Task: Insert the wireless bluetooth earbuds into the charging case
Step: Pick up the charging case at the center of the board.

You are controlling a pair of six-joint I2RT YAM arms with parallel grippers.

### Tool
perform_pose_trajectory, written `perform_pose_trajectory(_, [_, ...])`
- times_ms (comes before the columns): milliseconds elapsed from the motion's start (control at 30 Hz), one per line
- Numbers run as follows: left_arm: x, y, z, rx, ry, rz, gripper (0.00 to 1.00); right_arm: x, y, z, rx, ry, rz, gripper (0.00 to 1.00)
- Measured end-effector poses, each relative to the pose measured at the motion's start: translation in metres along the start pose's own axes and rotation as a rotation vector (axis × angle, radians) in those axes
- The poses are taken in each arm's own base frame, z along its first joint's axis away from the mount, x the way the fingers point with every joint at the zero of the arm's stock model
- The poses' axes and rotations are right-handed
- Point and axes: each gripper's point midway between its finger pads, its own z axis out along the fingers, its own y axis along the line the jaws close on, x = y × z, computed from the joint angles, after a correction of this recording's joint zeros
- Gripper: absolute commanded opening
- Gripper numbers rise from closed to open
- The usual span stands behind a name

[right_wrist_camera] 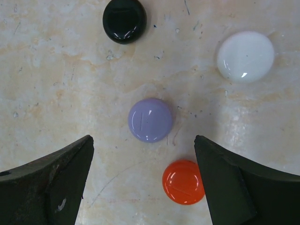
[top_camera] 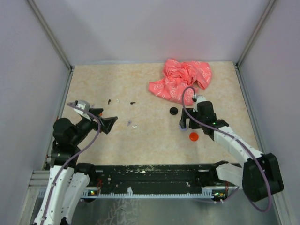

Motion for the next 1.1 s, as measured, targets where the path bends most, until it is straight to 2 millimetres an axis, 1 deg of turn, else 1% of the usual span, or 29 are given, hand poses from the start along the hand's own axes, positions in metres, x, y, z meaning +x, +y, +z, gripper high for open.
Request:
perform_pose_trajectory(233, [0.007, 0.002, 0.005, 0.005, 0.030, -0.016, 1.00, 0.010, 0.011, 0.035, -0.066, 0.058, -0.004, 0.89])
perform_pose_trajectory(333, [0.010, 0.003, 0.006, 0.009, 0.043, -0.023, 1.00, 0.015, 0.014, 0.046, -0.082, 0.089, -0.005, 0.89])
perform_pose_trajectory(433, [0.012, 0.003, 0.008, 0.014, 0.054, -0.029, 1.00, 0.017, 0.017, 0.052, -0.098, 0.100, -0.013, 0.89])
perform_pose_trajectory(567, [0.013, 0.002, 0.008, 0.020, 0.057, -0.031, 1.00, 0.021, 0.019, 0.056, -0.118, 0.117, -0.017, 0.89])
perform_pose_trajectory(700, [0.012, 0.002, 0.008, 0.020, 0.056, -0.030, 1.00, 0.025, 0.025, 0.055, -0.137, 0.133, -0.030, 0.89])
perform_pose_trajectory(900, [0.011, 0.001, 0.008, 0.024, 0.054, -0.029, 1.00, 0.038, 0.037, 0.047, -0.167, 0.178, -0.056, 0.89])
perform_pose_trajectory(1100, [0.010, 0.000, 0.007, 0.027, 0.048, -0.025, 1.00, 0.049, 0.055, 0.037, -0.219, 0.212, -0.091, 0.89])
